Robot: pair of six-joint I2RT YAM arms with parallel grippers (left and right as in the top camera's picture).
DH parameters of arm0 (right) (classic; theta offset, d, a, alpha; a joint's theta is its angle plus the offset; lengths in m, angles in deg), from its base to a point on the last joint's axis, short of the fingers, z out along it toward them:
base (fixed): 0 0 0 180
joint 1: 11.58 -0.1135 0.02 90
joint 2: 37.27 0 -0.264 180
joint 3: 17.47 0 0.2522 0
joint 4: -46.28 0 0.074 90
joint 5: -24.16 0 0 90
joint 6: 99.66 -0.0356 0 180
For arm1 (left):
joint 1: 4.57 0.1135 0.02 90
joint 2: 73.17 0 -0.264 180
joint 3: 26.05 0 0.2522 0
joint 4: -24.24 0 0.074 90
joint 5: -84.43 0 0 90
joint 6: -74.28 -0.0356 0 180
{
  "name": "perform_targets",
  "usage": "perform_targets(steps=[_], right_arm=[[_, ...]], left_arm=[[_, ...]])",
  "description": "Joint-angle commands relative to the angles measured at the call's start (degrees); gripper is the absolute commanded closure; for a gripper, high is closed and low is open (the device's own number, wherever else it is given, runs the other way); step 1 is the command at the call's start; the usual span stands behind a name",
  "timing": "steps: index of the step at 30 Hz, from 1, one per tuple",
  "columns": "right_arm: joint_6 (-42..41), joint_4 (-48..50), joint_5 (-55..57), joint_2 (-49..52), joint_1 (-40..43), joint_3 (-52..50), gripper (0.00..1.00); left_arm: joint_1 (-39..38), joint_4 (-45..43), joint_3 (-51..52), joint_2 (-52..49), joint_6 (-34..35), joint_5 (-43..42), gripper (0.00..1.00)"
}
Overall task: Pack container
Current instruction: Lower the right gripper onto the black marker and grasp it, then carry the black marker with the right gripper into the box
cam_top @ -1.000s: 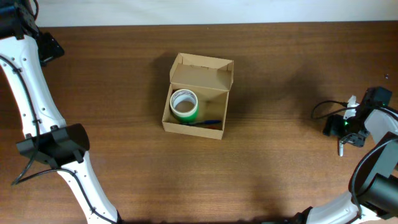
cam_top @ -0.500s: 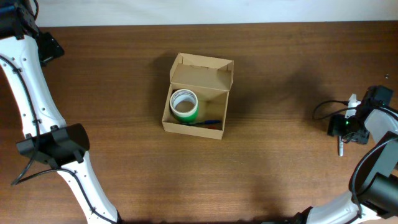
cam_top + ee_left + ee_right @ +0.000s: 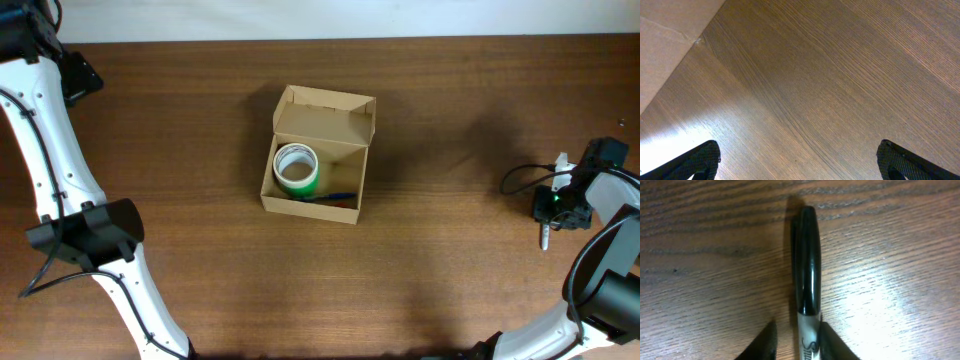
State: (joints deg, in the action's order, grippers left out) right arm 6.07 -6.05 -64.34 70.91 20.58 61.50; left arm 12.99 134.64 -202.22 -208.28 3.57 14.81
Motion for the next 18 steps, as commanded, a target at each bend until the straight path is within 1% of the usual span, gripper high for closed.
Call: perform_targets(steps=[1,2,5,8,9,12,15,18], right_arm=[[0.52,-0.2,2.21,2.56,0.17,-0.37,0.78],[0.5,-0.17,2.21,2.56,0.17,-0.37,0.85],[-0.13,-0.17,2.19,2.56,0.15,-0.37,0.96],[-0.76,-0.33,1.97,2.56,0.15,-0.22,0.96],[-2.82,-0.5,1.14,2.56,0.15,0.42,0.96],[-3.17,-2.32,-4.83,2.56,0.04,3.32,0.96],[-5.66,-6.36,-9.79,2.54,-0.28,9.07,0.96],[-9.51,-13.92,-12.33,2.54,-1.44,18.08,0.96]], left_arm=[[0.35,0.02,0.28,1.84,0.59,-0.04,0.0],[0.35,0.02,0.28,1.84,0.59,-0.04,0.0],[0.35,0.02,0.28,1.84,0.59,-0.04,0.0],[0.35,0.02,0.28,1.84,0.57,-0.04,0.0],[0.35,0.02,0.28,1.84,0.57,-0.04,0.0],[0.35,0.02,0.28,1.84,0.59,-0.04,0.0],[0.35,0.02,0.28,1.84,0.59,-0.04,0.0],[0.35,0.02,0.28,1.84,0.59,-0.04,0.0]])
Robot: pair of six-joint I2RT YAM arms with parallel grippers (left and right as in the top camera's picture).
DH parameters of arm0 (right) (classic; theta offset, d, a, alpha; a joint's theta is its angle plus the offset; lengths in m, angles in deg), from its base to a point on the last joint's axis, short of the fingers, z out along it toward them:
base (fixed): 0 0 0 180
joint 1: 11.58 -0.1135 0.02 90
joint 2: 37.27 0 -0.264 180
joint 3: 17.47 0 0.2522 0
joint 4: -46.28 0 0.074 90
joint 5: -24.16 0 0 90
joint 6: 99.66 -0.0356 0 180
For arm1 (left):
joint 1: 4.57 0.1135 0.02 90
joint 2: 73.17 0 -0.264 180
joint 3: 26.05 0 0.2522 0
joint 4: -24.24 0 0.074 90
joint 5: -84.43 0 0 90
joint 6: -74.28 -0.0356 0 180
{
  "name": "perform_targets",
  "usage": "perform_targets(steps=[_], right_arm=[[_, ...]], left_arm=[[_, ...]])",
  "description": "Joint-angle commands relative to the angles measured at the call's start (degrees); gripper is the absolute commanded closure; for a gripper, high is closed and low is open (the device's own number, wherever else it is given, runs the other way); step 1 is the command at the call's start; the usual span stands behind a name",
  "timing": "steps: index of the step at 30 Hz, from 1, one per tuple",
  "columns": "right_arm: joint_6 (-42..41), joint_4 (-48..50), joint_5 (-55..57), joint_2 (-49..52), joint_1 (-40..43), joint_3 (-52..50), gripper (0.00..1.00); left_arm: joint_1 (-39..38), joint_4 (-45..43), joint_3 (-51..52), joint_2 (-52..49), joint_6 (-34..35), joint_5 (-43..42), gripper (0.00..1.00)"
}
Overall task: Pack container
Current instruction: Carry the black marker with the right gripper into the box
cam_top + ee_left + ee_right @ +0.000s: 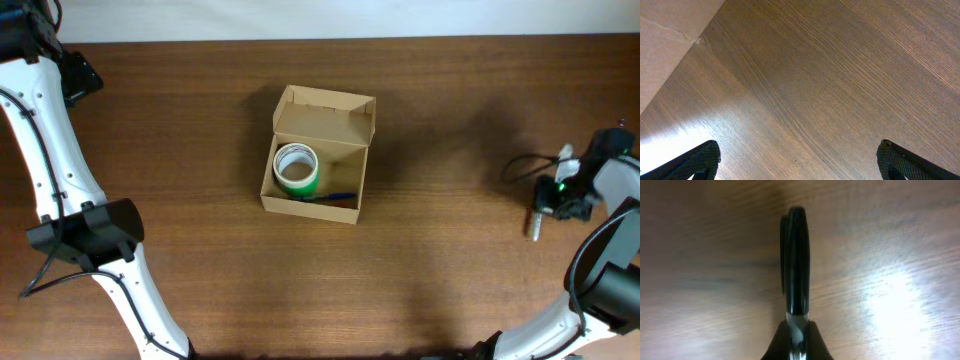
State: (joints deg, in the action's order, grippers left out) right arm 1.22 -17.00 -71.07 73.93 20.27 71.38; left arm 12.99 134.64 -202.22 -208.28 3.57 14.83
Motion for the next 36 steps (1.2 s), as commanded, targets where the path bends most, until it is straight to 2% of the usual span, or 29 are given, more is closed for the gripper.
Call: perform_targets(steps=[1,2,8,13,21,25,30,36], right_arm=[[-5.55,-6.49,-5.77,-0.48,-1.73,11.85,0.96],[-5.64,-12.98,-5.77,-0.48,-3.19,19.34,0.96],[-5.11,-27.21,-5.84,-0.68,-12.68,42.23,0.96],[5.86,-32.2,-7.82,-0.68,-27.98,56.08,0.96],[27.63,-32.09,-5.53,0.7,-55.98,58.07,0.96],[29.64,-31.26,4.33,4.33,-65.9,58.07,0.96],[29.66,-31.36,7.89,9.64,-70.97,58.07,0.96],[30.95,-35.06,7.89,15.37,-71.52,58.03,0.96]], left_arm=[[0.35,0.02,0.28,1.84,0.57,-0.07,0.0],[0.35,0.02,0.28,1.84,0.59,-0.07,0.0],[0.35,0.02,0.28,1.84,0.57,-0.07,0.0],[0.35,0.02,0.28,1.84,0.59,-0.07,0.0],[0.35,0.02,0.28,1.84,0.57,-0.07,0.0],[0.35,0.02,0.28,1.84,0.57,-0.07,0.0],[0.35,0.02,0.28,1.84,0.57,-0.07,0.0],[0.35,0.02,0.28,1.84,0.57,-0.07,0.0]])
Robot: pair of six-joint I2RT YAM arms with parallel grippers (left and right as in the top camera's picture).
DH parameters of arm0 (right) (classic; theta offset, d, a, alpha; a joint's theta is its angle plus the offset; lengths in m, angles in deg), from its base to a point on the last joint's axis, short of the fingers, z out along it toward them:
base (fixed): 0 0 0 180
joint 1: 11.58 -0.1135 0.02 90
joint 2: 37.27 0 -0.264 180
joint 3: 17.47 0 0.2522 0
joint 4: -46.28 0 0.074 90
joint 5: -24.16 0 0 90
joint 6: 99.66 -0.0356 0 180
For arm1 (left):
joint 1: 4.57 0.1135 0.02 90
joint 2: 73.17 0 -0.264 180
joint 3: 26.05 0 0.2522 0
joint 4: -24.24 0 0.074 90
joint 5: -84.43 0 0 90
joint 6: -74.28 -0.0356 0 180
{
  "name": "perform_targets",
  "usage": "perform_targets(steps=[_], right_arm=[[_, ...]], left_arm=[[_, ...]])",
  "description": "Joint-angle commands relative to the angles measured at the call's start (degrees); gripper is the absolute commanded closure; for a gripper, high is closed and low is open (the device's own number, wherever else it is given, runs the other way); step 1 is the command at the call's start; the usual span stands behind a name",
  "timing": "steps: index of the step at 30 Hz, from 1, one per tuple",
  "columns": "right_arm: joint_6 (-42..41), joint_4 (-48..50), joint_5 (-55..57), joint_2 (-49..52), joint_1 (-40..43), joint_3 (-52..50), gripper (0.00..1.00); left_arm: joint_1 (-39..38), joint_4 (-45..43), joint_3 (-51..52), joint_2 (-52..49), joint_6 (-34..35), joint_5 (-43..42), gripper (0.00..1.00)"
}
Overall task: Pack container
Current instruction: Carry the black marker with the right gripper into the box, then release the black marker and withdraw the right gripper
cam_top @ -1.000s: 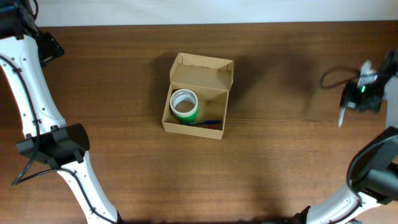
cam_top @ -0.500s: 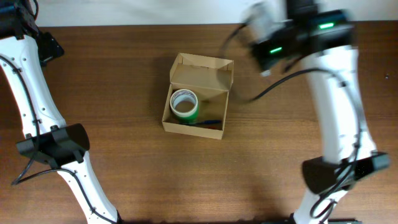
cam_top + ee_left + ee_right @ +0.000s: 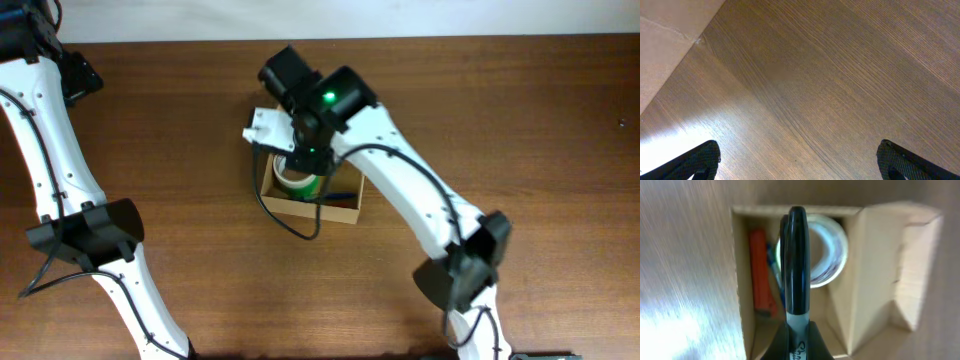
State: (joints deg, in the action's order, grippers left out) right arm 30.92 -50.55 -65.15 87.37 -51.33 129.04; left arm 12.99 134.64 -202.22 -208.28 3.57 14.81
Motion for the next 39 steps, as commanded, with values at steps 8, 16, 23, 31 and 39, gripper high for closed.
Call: perform_targets(steps=[8,16,23,31,39], right_arm=[[1.2,-2.95,-1.4,5.16,0.83,-0.94,0.96],[1.16,-1.25,-6.14,7.13,0.7,-3.93,0.96],[0.98,1.49,-6.91,7.13,0.72,-10.4,0.96],[0.98,3.3,-8.26,7.13,0.7,-15.61,0.96],[0.96,3.48,-7.34,7.08,0.72,-14.91,0.58]], left_arm=[[0.35,0.02,0.28,1.84,0.57,-0.04,0.0],[0.35,0.02,0.28,1.84,0.57,-0.04,0.0],[0.35,0.02,0.28,1.84,0.57,-0.04,0.0],[0.35,0.02,0.28,1.84,0.59,-0.04,0.0],[0.35,0.02,0.26,1.84,0.59,-0.04,0.0]])
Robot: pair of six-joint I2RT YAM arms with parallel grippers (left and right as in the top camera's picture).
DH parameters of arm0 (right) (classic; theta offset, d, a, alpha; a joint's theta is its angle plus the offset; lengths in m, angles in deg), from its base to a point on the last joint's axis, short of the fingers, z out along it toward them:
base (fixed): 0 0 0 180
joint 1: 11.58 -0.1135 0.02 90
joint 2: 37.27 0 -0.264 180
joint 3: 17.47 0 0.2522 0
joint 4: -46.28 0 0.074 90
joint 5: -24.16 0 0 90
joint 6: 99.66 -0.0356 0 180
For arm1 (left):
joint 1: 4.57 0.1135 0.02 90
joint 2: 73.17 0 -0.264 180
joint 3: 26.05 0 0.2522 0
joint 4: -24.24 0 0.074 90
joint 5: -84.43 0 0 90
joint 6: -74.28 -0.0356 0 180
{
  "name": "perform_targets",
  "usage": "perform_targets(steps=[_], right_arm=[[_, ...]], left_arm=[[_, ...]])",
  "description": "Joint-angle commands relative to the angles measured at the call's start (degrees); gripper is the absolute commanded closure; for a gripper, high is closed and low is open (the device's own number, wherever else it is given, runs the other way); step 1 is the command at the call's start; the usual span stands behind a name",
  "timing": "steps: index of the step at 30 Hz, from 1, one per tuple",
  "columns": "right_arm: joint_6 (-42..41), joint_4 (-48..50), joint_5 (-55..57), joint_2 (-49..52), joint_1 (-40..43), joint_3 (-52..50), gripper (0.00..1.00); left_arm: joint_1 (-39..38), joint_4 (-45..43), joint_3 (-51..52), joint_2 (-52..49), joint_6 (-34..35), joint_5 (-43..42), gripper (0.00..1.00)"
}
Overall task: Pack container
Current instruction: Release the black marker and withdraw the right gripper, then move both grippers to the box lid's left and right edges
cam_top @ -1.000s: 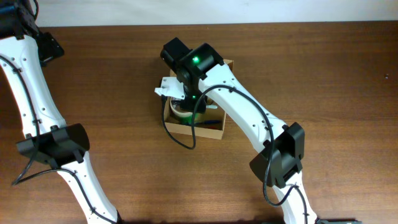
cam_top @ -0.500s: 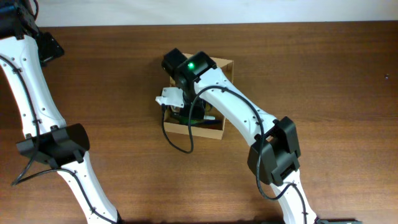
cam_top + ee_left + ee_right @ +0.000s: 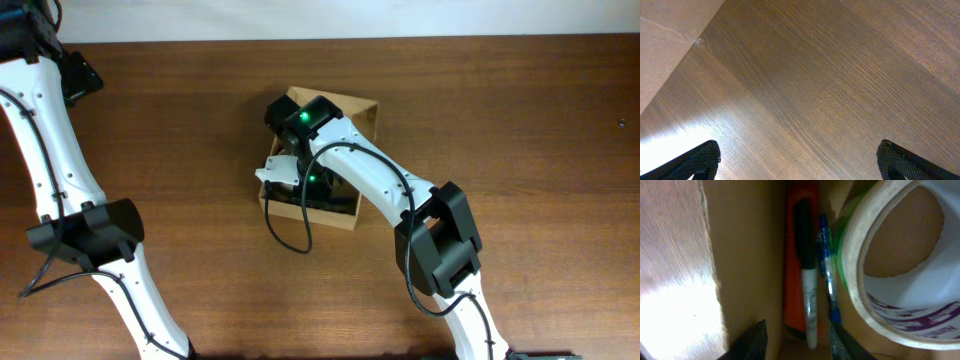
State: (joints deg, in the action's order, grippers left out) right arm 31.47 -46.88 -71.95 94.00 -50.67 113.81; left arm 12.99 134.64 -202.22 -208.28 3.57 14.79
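The open cardboard box (image 3: 336,213) stands mid-table. In the right wrist view its inner wall (image 3: 745,255) is at left. Inside lie a black marker (image 3: 806,285) on top of an orange flat tool (image 3: 792,245), a blue pen (image 3: 826,265) beside them, and a green-edged tape roll (image 3: 890,315). My right gripper (image 3: 800,341) is down inside the box, open, its fingers either side of the marker's tail and apart from it. My left gripper (image 3: 800,161) is open over bare wood, holding nothing.
My right arm (image 3: 370,180) reaches across the box from the right and covers most of its inside in the overhead view. The left arm (image 3: 50,150) runs along the table's left edge. A tan surface (image 3: 665,45) borders the wood in the left wrist view.
My right gripper has dropped from above the box into it and opened. The marker it held now lies on the orange tool next to the blue pen. The left gripper has not moved.
My right gripper stood open around the marker lying at the table's right edge. It then shut on the marker, and later held it over the open box. Now the marker rests inside the box with the gripper open. The left gripper stayed open and still throughout.
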Motion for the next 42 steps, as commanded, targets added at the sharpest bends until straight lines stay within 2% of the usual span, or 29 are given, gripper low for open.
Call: perform_targets(steps=[1,7,11,14,16,20,26,29,32,33,34,36,42], right_arm=[[0.42,-0.52,-0.55,0.46,0.07,0.92,0.58],[-3.89,-1.77,2.93,-1.18,0.07,6.16,0.71],[-7.58,-1.81,8.7,-6.03,0.17,7.76,0.7],[-9.25,-1.53,11.15,-11.67,0.5,7.76,0.64],[-11.85,-0.66,12.35,-15.61,1.03,7.76,0.64],[-16.59,1.16,12.85,-24.28,4.48,7.76,0.81],[-24.48,4.37,12.57,-34.38,18.97,6.12,0.87],[-29.83,6.34,8.0,-36.0,29.7,3.3,0.91],[-35.1,8.37,-0.26,-35.12,38.8,-1.36,0.96],[-36.46,9.18,-2.1,-34.34,41.09,-3.45,0.96],[-38.07,9.86,-3.28,-33.42,42.84,-5.53,0.96],[-41.11,11.02,-4.76,-30.95,45.13,-9.46,0.96],[-43.6,11.85,-10.78,-19.65,44.74,-14.12,0.96]], left_arm=[[0.35,0.02,0.28,1.84,0.59,-0.02,0.0],[0.35,0.02,0.28,1.84,0.59,-0.02,0.0],[0.35,0.02,0.28,1.84,0.57,-0.02,0.0],[0.35,0.02,0.28,1.84,0.57,-0.02,0.0],[0.35,0.02,0.28,1.84,0.59,-0.02,0.0],[0.35,0.02,0.28,1.84,0.57,-0.02,0.0],[0.35,-0.28,0.28,1.84,1.07,-0.68,0.0],[0.35,-0.07,0.28,1.84,1.07,-8.26,0.0],[0.35,-0.07,0.28,1.81,0.57,-21.2,0.0],[0.33,0.02,0.28,1.68,-1.07,-24.76,0.11],[0.07,0.02,0.44,1.62,-4.39,-28.85,0.27],[-0.96,0.04,1.31,1.62,-9.97,-33.31,0.39],[-6.8,0.04,5.51,1.62,-12.22,-32.59,0.44]])
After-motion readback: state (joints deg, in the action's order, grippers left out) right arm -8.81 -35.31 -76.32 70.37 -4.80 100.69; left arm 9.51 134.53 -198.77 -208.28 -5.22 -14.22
